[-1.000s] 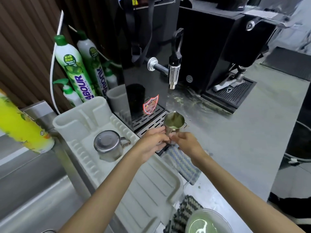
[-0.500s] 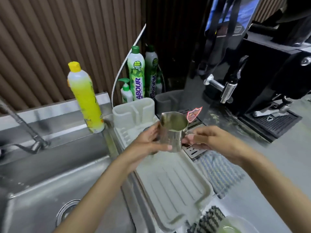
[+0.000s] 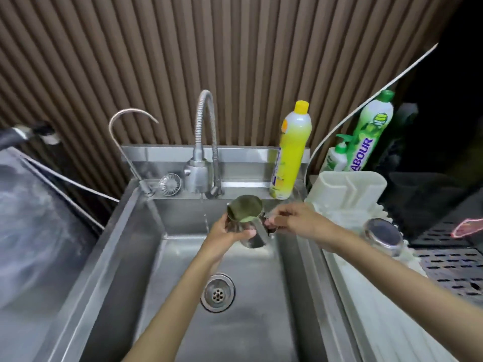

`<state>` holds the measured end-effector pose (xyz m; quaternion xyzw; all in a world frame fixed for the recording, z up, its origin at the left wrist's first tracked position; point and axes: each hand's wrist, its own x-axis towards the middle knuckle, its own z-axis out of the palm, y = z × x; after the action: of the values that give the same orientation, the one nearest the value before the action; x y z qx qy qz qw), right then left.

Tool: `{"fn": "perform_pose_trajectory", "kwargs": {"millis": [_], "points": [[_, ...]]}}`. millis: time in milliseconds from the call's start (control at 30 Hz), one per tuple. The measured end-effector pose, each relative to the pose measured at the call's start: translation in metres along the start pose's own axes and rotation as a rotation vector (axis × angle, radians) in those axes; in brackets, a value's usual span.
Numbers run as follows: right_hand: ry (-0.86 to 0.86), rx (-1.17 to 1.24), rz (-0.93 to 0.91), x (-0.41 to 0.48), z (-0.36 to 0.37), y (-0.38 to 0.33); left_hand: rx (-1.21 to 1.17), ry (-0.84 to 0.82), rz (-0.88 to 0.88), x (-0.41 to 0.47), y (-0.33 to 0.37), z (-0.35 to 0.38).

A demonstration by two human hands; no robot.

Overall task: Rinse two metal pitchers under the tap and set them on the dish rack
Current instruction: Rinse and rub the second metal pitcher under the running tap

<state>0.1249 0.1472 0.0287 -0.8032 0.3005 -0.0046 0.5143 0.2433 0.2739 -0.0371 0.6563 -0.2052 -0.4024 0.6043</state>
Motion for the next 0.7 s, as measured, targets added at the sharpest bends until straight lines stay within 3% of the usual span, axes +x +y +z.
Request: {"fn": "perform_pose_trajectory", "kwargs": {"millis": [200,333,433,567,700], "points": [[0.054,0.239,-0.077,0.046,0.069,-0.011,0.085,0.243,0.138,-0.001,-0.002,-0.059],[0.129,0.484,-0.131,0.053,0.103,-0.01,0.372,0.37,0.35,-0.009,0.003,-0.077],[0.187,0.514,-0.137,0.055,0.111,-0.007,0.57,0.451,0.469,-0.019,0.008,-0.081],[0.29,0.272,-0.114,0.061,0.098,-0.014,0.647,0.474,0.313,-0.019,0.001,-0.083],[0.361,-0.181,-0.159,0.056,0.086,-0.028,0.45,0.357,0.207,-0.012,-0.012,-0.078]]}}
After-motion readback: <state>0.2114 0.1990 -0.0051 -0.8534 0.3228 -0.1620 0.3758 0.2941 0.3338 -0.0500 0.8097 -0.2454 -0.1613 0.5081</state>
